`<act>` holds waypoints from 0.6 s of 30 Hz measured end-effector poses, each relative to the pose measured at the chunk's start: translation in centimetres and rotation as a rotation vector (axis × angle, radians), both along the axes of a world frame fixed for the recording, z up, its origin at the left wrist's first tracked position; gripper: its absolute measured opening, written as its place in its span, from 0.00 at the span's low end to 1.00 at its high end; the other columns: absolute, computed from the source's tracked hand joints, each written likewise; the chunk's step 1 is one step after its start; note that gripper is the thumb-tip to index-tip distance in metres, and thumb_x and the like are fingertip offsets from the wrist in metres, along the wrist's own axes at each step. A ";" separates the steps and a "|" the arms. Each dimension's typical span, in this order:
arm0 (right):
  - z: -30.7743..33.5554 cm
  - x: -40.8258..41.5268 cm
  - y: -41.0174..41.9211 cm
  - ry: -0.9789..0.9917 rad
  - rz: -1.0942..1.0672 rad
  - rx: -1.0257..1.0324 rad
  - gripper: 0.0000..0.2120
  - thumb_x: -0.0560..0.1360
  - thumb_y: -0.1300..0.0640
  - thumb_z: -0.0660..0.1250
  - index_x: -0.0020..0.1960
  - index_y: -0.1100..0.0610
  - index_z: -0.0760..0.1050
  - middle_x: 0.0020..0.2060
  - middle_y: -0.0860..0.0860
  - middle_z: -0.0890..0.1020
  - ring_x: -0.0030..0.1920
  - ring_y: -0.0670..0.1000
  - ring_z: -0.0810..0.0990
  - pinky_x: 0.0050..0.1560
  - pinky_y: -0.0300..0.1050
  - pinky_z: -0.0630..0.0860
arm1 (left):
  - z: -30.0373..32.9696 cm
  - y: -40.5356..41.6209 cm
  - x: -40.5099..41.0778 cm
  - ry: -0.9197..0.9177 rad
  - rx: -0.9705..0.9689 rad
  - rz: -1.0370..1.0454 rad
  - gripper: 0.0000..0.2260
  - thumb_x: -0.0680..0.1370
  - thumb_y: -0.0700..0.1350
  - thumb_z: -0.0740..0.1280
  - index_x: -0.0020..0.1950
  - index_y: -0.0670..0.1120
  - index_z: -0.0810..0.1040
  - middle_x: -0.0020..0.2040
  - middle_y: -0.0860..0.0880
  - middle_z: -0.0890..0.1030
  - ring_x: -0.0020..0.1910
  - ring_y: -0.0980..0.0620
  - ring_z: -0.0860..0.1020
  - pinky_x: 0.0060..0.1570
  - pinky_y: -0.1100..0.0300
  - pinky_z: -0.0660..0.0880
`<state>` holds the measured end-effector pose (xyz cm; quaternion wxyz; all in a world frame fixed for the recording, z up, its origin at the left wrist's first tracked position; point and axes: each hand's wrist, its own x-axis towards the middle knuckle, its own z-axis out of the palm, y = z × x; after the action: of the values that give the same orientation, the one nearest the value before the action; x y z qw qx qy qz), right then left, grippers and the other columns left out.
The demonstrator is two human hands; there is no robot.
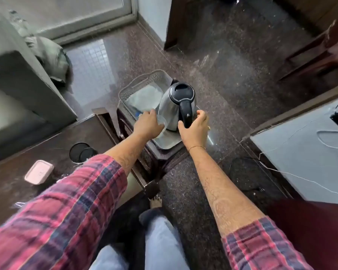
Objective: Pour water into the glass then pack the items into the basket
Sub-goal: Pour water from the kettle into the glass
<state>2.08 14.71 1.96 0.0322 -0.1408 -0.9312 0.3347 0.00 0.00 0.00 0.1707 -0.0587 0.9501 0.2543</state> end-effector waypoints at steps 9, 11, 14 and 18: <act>-4.2 -3.2 1.2 -0.219 -0.044 -0.200 0.20 0.69 0.49 0.72 0.53 0.61 0.72 0.49 0.54 0.79 0.50 0.54 0.76 0.51 0.46 0.72 | -7.6 1.3 -1.1 0.003 -0.056 0.008 0.56 0.63 0.56 0.78 0.77 0.39 0.47 0.74 0.37 0.59 0.73 0.38 0.60 0.69 0.45 0.66; -5.1 -3.6 1.5 -0.232 -0.063 -0.330 0.13 0.68 0.52 0.73 0.46 0.60 0.75 0.41 0.52 0.79 0.44 0.52 0.76 0.47 0.43 0.72 | -8.5 1.7 -1.0 0.019 -0.038 0.049 0.52 0.65 0.53 0.78 0.77 0.40 0.48 0.73 0.38 0.61 0.72 0.38 0.63 0.68 0.46 0.66; -5.8 -4.5 2.0 -0.257 -0.089 -0.639 0.07 0.68 0.59 0.74 0.37 0.55 0.76 0.33 0.50 0.79 0.37 0.49 0.77 0.43 0.42 0.75 | -9.6 1.5 -1.4 0.057 0.040 0.151 0.45 0.65 0.50 0.79 0.74 0.44 0.56 0.67 0.41 0.68 0.65 0.40 0.71 0.60 0.47 0.72; -5.0 -5.7 2.4 -0.248 -0.101 -0.786 0.09 0.67 0.67 0.71 0.35 0.56 0.75 0.29 0.51 0.75 0.32 0.48 0.72 0.31 0.33 0.71 | -9.9 1.0 -1.2 0.115 0.121 0.226 0.44 0.64 0.48 0.79 0.74 0.45 0.59 0.66 0.43 0.70 0.63 0.42 0.73 0.57 0.48 0.73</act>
<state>-3.60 17.07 -3.08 -0.1202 -0.2273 -0.7211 0.6434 -1.18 1.01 -9.90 0.0896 -0.1405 0.9286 0.3317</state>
